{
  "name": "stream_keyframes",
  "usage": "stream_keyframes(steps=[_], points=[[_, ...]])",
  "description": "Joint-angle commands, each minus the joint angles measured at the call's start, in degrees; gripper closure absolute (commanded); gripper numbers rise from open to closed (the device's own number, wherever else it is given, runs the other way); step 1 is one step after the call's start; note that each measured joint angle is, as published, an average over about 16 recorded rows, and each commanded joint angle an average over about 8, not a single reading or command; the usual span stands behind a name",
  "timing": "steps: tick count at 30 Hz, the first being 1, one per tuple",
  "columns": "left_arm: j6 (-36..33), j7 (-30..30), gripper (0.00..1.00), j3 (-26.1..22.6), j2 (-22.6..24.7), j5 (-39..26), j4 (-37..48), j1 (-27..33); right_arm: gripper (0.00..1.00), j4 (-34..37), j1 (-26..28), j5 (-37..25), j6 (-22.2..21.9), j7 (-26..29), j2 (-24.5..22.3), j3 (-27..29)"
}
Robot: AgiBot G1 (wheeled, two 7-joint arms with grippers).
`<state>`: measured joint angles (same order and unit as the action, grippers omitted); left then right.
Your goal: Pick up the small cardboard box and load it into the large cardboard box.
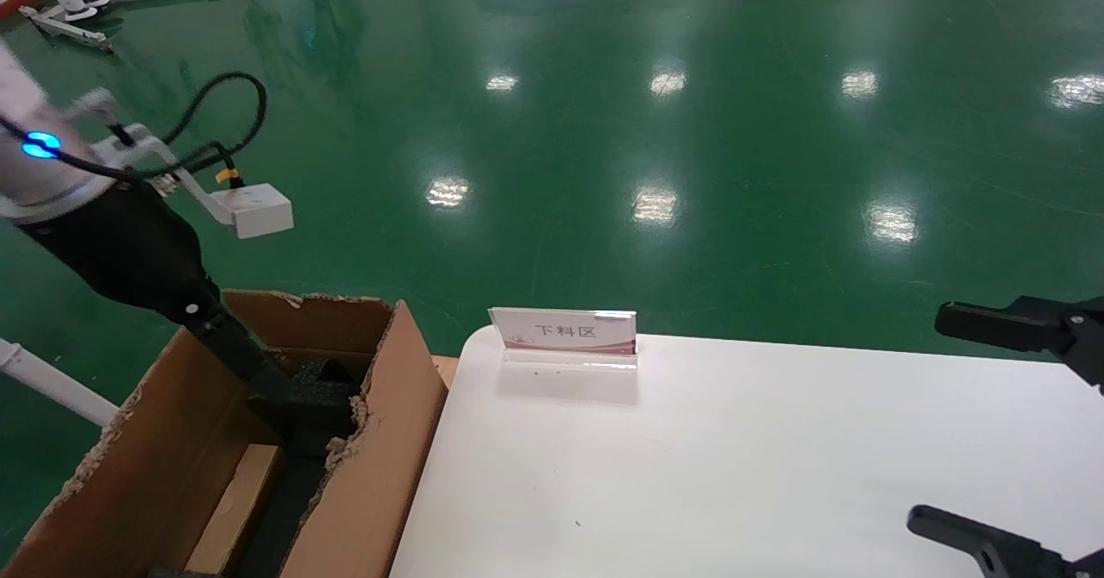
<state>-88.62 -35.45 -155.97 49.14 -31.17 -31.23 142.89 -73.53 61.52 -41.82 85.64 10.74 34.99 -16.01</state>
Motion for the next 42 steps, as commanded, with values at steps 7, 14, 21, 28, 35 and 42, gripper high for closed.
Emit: stream_keyframes(steps=[7,14,21,28,35,42], points=[[-0.8,14.6,0.0,5.0,-10.2,6.2,-7.7,5.5,0.0,0.0,0.0,0.0,0.0,0.0,0.0,0.0],[-0.8,21.0,0.0,8.0,-14.8,12.0,-12.0,2.1,0.0,0.0,0.0,0.0,0.0,0.0,0.0,0.0],[-2.0,23.1,0.0,9.3,-16.7,16.2,-15.0,-1.8,0.0,0.0,0.0,0.0,0.0,0.0,0.0,0.0],[-1.9,22.7,0.0,10.8,-16.7,15.8,-15.3,-2.8,0.0,0.0,0.0,0.0,0.0,0.0,0.0,0.0],[-1.5,22.3,0.0,15.6,-16.3,14.2,-15.9,-5.3,0.0,0.0,0.0,0.0,0.0,0.0,0.0,0.0],[-1.2,22.2,0.0,21.5,-16.1,12.8,-17.0,-8.8,0.0,0.0,0.0,0.0,0.0,0.0,0.0,0.0]])
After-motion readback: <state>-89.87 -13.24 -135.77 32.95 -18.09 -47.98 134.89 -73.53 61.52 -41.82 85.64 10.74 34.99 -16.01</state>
